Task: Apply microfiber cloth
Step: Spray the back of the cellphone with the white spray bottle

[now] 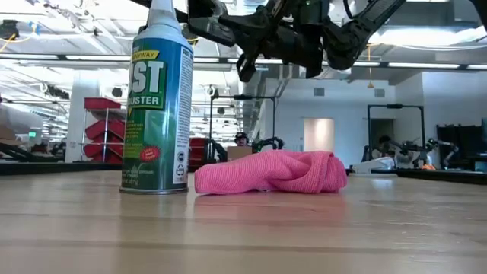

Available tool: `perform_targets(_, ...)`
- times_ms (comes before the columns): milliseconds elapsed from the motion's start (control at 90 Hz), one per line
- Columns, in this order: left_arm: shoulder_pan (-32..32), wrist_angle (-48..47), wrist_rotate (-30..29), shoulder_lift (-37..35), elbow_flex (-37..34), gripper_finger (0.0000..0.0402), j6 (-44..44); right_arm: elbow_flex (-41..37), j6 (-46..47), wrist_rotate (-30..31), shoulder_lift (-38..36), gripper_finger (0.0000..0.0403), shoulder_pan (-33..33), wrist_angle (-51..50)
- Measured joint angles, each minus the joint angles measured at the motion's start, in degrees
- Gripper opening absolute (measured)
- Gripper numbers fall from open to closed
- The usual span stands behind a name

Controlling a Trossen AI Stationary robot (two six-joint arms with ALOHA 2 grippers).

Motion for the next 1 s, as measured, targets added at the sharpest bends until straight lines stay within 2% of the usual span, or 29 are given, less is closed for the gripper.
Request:
perform_targets(133, 0.0, 4.61, -2.77, -0.07, 0.0, 0.0134, 1.27, 0.11, 0.0, 0.45, -0.07, 0.002, 0.0, 0.47)
perform_targets(289, 0.02, 8.16, -4.11, -1.79, 0.09, 0.0137, 2.11, 0.17, 0.0, 0.42, -0.43, 0.002, -0.26, 0.55)
perform_targets(478, 0.04, 9.67, -4.95, -5.59, 0.26, 0.0137, -1.95, 0.17, -4.08, 0.48, -3.49, 0.002, -1.54, -4.36)
perform_targets(556, 0.09, 10.42, -6.46, -7.75, 0.34, 0.0137, -5.22, -0.07, -8.62, -0.23, -5.88, 0.0019, -2.18, -9.69)
perform_targets(667, 0.16, 10.45, -6.59, -10.53, 0.5, 0.0137, -12.02, -0.04, -15.13, 2.37, -9.7, 0.0019, -2.77, -17.83)
perform_targets(800, 0.09, 9.25, -6.51, -13.47, 0.42, 0.0137, -22.21, -0.02, -22.53, 7.94, -14.02, 0.0019, -3.38, -27.22)
perform_targets(1000, -0.2, 3.33, -10.85, -14.9, 0.39, 0.0136, -35.17, 0.0, -29.91, 15.42, -17.3, 0.0019, -4.34, -37.18)
